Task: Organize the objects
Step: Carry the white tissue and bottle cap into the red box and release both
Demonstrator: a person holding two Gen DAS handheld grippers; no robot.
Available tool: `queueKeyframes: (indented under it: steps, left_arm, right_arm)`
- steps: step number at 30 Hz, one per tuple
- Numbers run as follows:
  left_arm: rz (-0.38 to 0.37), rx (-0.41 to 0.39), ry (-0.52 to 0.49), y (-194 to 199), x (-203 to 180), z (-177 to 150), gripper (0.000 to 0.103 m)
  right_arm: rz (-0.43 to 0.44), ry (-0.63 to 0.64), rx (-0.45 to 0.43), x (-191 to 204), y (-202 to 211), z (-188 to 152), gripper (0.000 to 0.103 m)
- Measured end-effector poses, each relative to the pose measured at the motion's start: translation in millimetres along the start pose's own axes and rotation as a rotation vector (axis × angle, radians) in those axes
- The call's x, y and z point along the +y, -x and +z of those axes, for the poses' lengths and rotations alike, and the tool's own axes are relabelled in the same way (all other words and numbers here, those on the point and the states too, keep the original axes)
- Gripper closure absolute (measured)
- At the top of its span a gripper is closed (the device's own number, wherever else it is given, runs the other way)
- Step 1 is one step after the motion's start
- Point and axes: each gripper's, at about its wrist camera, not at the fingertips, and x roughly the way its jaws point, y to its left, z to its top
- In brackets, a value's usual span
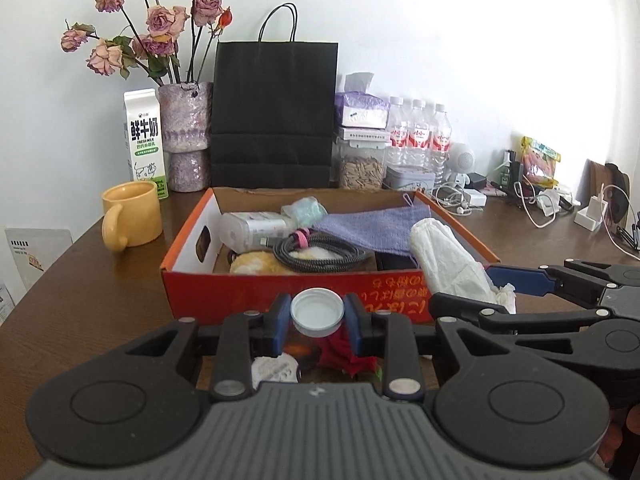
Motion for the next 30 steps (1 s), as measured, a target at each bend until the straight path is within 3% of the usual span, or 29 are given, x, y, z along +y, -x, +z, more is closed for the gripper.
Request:
queueKeyframes:
  steps: [13, 30]
  left_arm:
    - [0.024, -0.073, 0.022, -31.5, 16.2, 44.4, 0.074]
    - [0.069, -0.087, 0.069, -124.4, 32.7, 86.3, 0.073]
  right_arm:
    - [0.006, 0.043, -0.033, 1.6, -46.1, 46.6, 0.044]
    - [-0.016, 0.005, -0.019, -21.5, -137.6, 80.9, 0.044]
